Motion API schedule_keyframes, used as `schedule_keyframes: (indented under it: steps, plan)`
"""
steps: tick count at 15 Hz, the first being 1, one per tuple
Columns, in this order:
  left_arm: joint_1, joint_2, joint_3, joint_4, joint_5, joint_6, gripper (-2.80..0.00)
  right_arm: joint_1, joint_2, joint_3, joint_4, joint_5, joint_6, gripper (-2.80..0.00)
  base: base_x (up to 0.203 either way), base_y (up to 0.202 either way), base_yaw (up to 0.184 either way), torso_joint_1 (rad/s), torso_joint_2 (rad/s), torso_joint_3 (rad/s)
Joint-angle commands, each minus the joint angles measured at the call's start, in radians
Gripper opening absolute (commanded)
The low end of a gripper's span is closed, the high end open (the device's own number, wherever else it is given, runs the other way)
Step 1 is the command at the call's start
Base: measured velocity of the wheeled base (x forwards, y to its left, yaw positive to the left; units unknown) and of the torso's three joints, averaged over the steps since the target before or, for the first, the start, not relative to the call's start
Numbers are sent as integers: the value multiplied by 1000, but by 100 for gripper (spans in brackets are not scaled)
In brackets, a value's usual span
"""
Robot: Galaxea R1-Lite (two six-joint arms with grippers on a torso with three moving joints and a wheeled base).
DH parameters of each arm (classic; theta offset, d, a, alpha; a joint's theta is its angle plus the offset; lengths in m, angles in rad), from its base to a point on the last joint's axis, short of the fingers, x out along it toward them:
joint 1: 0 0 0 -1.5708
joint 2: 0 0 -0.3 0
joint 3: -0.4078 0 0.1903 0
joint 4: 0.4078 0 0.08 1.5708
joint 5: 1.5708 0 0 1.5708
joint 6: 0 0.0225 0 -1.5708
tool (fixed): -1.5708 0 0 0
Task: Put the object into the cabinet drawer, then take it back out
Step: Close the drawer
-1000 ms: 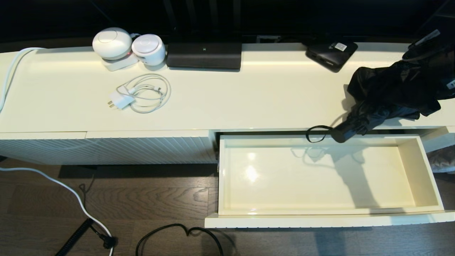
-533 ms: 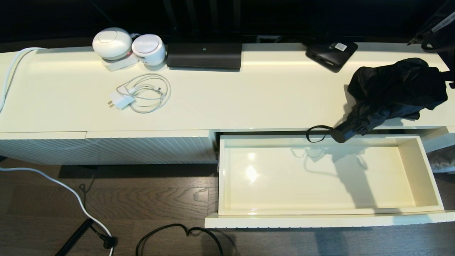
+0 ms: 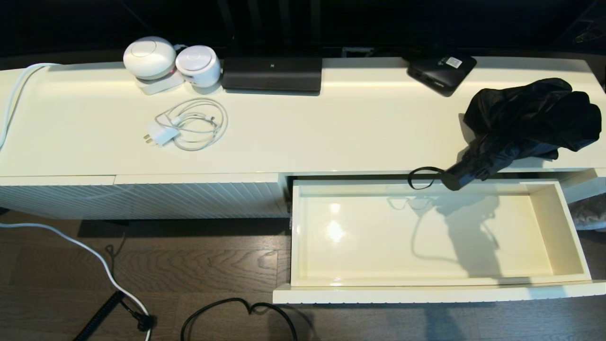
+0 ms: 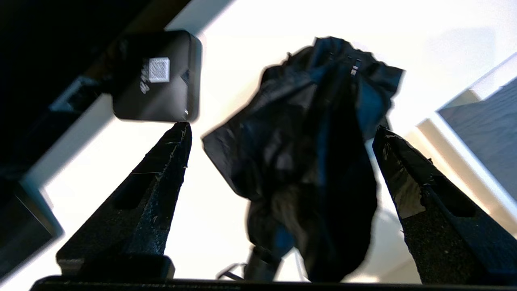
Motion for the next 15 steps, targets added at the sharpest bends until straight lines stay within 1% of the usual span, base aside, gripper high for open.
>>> schedule_keyframes:
  steps: [1,2,4,5,6,8,9,10,11,13,14,15]
  plan:
    - [1,0,1,0,0,0,-280,9,-93,82,7,9,-53,0,0,0,0,0,0,0]
    - [-1,0,0,0,0,0,-280,21,-137,158,9,24,-109,0,0,0,0,0,0,0]
    - [1,0,0,0,0,0,-280,38,-239,362,18,59,-233,0,0,0,0,0,0,0]
    - [0,0,0,0,0,0,-280,44,-297,466,22,89,-303,0,0,0,0,0,0,0]
    - [0,0,1,0,0,0,-280,49,-369,576,27,126,-389,-280,0,0,0,0,0,0]
    - [0,0,1,0,0,0,-280,55,-500,727,74,182,-570,-280,0,0,0,0,0,0]
    - [-1,0,0,0,0,0,-280,59,-551,766,126,200,-643,-280,0,0,0,0,0,0]
    - [0,0,0,0,0,0,-280,63,-592,794,175,215,-694,-280,0,0,0,0,0,0]
    - [1,0,0,0,0,0,-280,65,-628,835,205,231,-729,-280,0,0,0,0,0,0]
    - [1,0,0,0,0,0,-280,66,-677,932,220,252,-775,-280,0,0,0,0,0,0]
    - [-1,0,1,0,0,0,-280,66,-707,987,224,271,-811,-280,0,0,0,0,0,0]
    - [0,0,0,0,0,0,-280,66,-734,1039,235,312,-842,-280,0,0,0,0,0,0]
